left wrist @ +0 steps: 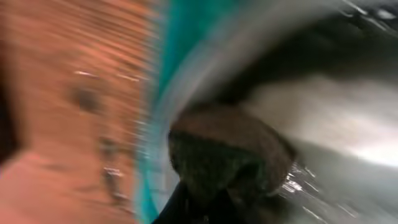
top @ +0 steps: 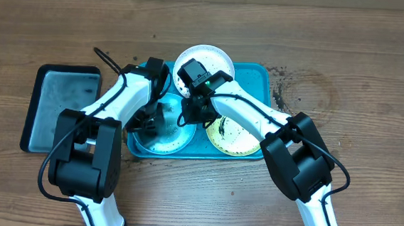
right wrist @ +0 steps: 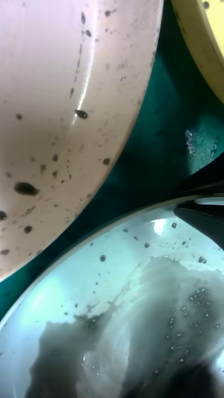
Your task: Clean dirty plates on tray and stack at the side
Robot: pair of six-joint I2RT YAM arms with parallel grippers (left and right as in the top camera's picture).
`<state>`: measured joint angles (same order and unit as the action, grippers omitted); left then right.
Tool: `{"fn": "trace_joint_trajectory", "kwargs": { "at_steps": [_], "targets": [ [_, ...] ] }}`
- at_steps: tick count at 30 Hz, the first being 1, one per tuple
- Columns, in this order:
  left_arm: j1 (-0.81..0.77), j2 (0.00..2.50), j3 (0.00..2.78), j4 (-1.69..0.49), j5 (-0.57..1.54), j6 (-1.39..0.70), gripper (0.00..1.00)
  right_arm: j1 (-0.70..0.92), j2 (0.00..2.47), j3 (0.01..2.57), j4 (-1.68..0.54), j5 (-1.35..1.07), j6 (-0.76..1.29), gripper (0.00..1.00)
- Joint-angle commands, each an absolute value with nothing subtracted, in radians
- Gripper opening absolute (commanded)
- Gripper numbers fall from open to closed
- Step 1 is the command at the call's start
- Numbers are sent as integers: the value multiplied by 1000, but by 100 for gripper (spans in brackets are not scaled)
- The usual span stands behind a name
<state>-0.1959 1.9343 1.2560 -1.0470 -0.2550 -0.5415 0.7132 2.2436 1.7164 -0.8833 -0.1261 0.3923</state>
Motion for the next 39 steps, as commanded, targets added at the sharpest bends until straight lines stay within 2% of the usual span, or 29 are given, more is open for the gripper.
{"fn": "trace_joint_trajectory", "kwargs": {
  "at_steps": [1,4,8,12,18,23,30,39],
  "targets": [
    [-189,1950,1257,-1051,-534,-629,4,706,2252,1714,-884,-105,393,7],
    [-189,1948,1309,-1085,-523,-668,4,706,2252,1714,-883,-105,394,4],
    [-187,1934,1457,-1195,-498,-732,4,706,2252,1714,-882,-105,394,4],
    [-150,1864,1650,-1281,-387,-733,4,706,2252,1716,-883,-105,393,4],
    [17,1748,1752,-1243,-176,-656,4,706,2224,1773,-907,-105,339,4],
    [190,1746,1734,-1246,-164,-650,4,706,2175,1831,-934,-87,340,4],
    [363,1799,1645,-1209,-106,-650,4,741,2144,1975,-1069,236,338,4],
    [410,1912,1584,-1088,-90,-607,4,863,2143,2103,-1193,503,306,4]
  ]
}}
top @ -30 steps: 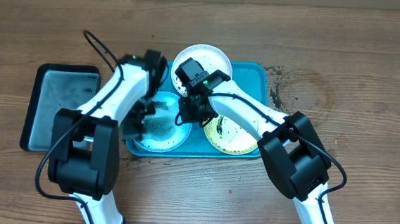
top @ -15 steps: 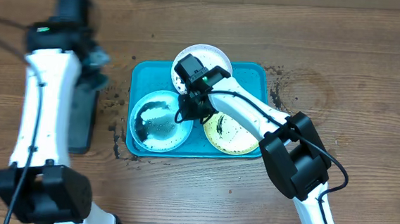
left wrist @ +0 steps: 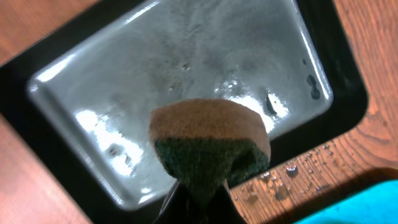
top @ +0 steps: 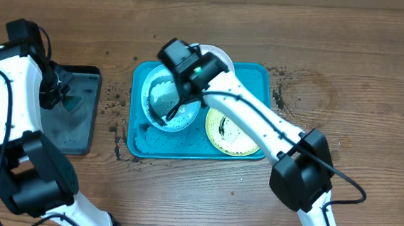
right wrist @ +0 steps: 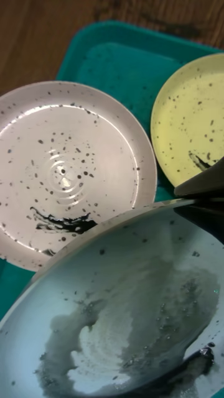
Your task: Clean dirty plates on tray and stack at the side
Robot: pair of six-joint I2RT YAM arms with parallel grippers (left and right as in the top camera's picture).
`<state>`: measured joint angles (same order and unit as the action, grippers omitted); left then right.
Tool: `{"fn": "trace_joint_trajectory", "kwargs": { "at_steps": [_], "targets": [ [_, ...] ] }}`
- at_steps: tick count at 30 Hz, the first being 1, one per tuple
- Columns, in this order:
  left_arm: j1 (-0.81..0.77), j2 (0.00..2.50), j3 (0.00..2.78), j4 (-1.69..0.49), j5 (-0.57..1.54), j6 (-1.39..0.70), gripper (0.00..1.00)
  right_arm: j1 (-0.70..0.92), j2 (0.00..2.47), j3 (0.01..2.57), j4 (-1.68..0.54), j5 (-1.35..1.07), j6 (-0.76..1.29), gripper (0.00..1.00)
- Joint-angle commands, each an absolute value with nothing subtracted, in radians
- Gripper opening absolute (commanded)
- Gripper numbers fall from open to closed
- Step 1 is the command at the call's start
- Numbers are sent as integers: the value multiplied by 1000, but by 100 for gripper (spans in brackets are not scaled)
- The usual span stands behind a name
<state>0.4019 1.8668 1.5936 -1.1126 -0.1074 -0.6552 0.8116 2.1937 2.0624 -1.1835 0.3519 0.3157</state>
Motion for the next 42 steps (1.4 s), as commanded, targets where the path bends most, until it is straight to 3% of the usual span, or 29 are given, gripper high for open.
{"fn": "trace_joint_trajectory", "kwargs": {
  "at_steps": [1,11,24,32,37,42],
  "targets": [
    [413,1925,1584,-1079,-96,-604,4,882,2143,2104,-1200,554,307,4],
    [462,2034,1584,-1037,-138,-605,4,1061,2143,2103,-1278,1076,305,4],
    [527,2042,1584,-1042,-76,-605,4,1232,2143,2103,-1187,1529,59,4],
    [527,2042,1584,-1042,-76,-605,4,1240,2143,2103,-1180,1483,64,4],
    [527,2042,1584,-1047,-67,-604,4,1170,2143,2094,-1195,985,97,4],
    [527,2042,1584,-1047,-46,-604,4,1031,2109,2126,-1282,861,341,4]
  ]
}}
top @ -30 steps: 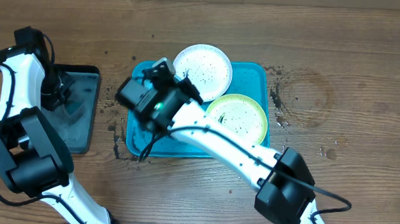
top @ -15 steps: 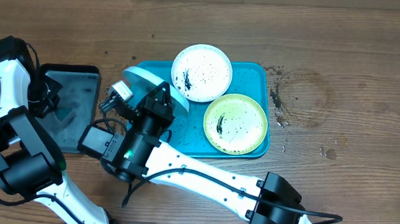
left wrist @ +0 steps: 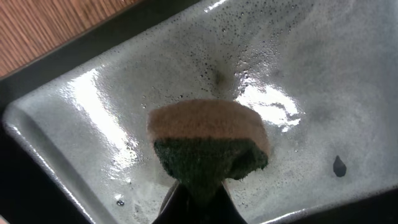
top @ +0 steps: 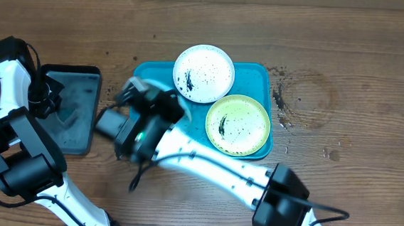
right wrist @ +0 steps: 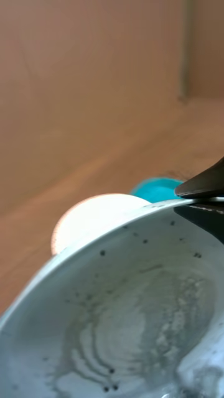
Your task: Clean dirty plates on tray and stack at the side
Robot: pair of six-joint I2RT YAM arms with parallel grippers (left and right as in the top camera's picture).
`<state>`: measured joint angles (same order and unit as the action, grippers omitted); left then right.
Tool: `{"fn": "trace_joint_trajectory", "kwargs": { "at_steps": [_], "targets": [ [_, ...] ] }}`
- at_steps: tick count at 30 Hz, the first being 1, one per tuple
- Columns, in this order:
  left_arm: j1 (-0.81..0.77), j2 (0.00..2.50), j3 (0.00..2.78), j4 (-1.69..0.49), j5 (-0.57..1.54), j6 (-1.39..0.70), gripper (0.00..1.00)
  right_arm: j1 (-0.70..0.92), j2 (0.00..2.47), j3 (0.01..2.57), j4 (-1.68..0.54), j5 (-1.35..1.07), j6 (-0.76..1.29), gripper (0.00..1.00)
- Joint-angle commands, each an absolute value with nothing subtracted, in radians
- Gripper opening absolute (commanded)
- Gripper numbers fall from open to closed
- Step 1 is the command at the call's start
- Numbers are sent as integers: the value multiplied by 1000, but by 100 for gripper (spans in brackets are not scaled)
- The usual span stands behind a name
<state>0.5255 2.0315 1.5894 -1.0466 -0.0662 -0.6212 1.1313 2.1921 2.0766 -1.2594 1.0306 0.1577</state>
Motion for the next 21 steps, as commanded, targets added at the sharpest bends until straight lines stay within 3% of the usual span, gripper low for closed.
{"fn": "trace_joint_trajectory", "kwargs": {
  "at_steps": [1,3,7,15,21],
  "targets": [
    [527,2042,1584,-1047,-46,-604,4,999,2097,2139,-1289,780,342,4],
    [527,2042,1584,-1049,-39,-603,4,854,2046,2176,-1309,434,342,4],
    [527,2042,1584,-1050,-25,-597,4,593,1986,2181,-1353,64,342,4],
    [527,2042,1584,-1051,-24,-597,4,122,2006,2127,-1559,-28,281,4],
    [527,2042,1584,-1053,-25,-597,4,-104,2006,1949,-1478,-43,265,4]
  ]
}}
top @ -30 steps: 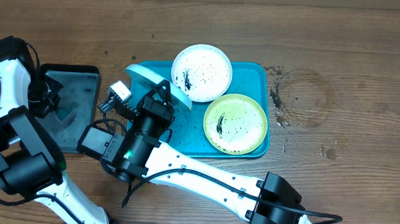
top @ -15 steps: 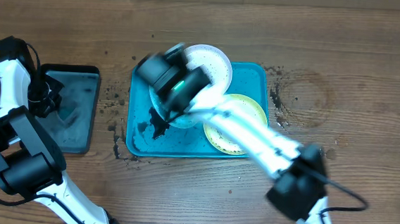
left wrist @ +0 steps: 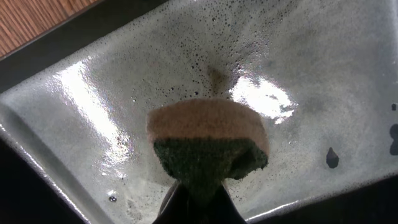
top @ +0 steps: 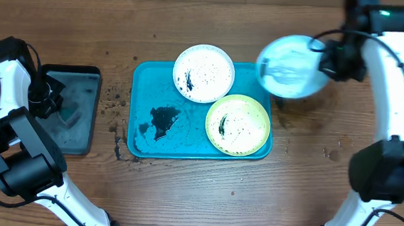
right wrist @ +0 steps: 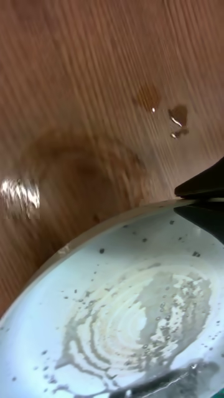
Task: Clean dirty plates on tray and stack at the side
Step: 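Place the cleaned plate on the table right of the teal tray, then grasp the white plate rim with the right gripper and pull it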
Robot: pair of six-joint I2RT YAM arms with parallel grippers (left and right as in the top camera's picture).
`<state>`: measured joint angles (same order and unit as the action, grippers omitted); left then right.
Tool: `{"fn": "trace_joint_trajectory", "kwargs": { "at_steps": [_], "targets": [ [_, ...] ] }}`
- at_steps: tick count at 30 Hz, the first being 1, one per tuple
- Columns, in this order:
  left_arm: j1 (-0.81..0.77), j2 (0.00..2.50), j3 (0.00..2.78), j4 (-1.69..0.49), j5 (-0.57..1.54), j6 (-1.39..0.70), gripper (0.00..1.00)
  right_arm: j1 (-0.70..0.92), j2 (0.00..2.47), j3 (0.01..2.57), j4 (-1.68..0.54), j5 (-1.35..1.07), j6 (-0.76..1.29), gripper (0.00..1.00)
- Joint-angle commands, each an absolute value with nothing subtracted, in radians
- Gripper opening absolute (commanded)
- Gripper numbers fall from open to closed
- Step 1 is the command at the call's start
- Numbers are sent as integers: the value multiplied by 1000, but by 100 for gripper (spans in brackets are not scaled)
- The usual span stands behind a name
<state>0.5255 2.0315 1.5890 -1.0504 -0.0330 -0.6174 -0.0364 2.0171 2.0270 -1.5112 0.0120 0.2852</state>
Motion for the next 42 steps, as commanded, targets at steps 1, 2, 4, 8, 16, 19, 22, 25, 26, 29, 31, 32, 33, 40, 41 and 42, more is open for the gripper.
{"fn": "trace_joint_trajectory", "kwargs": {
  "at_steps": [1,2,4,8,16,19,22,25,26,29,31,32,33,40,41,42],
  "targets": [
    [527,2042,1584,-1054,-25,-597,4,-129,2006,1913,-1450,-56,265,4],
    [527,2042,1584,-1054,-25,-597,4,-165,2006,1837,-1391,-70,265,4],
    [527,2042,1584,-1054,-25,-597,4,-192,2006,1751,-1316,-70,265,4],
    [527,2042,1584,-1059,-25,-597,4,-207,2006,1625,-1203,-101,262,5],
    [527,2042,1584,-1061,-24,-597,4,-177,2006,1618,-1163,-360,160,100],
    [526,2042,1584,-1061,-14,-593,4,-143,2006,1618,-1124,-507,110,100],
    [525,2042,1584,-1041,36,-553,4,-82,2006,1618,-1068,-583,100,100],
    [522,2042,1584,-1030,73,-535,4,7,2006,1618,-991,-558,100,99],
    [522,2042,1584,-1029,76,-534,4,42,2006,1618,-961,-538,102,99],
    [520,2042,1584,-1030,79,-524,4,144,2006,1618,-860,-423,107,99],
    [515,2042,1584,-1031,79,-513,4,210,2009,1617,-794,-272,152,98],
    [513,2042,1584,-1032,79,-511,4,243,2013,1617,-764,-199,176,97],
    [510,2042,1584,-1034,79,-508,4,272,2020,1617,-734,-149,190,96],
    [501,2042,1584,-1034,79,-493,4,395,2120,1617,-574,-49,252,92],
    [501,2042,1584,-1034,79,-493,4,406,2144,1617,-552,-42,256,91],
    [501,2042,1584,-1032,79,-493,4,409,2156,1617,-540,-42,256,89]
  ]
}}
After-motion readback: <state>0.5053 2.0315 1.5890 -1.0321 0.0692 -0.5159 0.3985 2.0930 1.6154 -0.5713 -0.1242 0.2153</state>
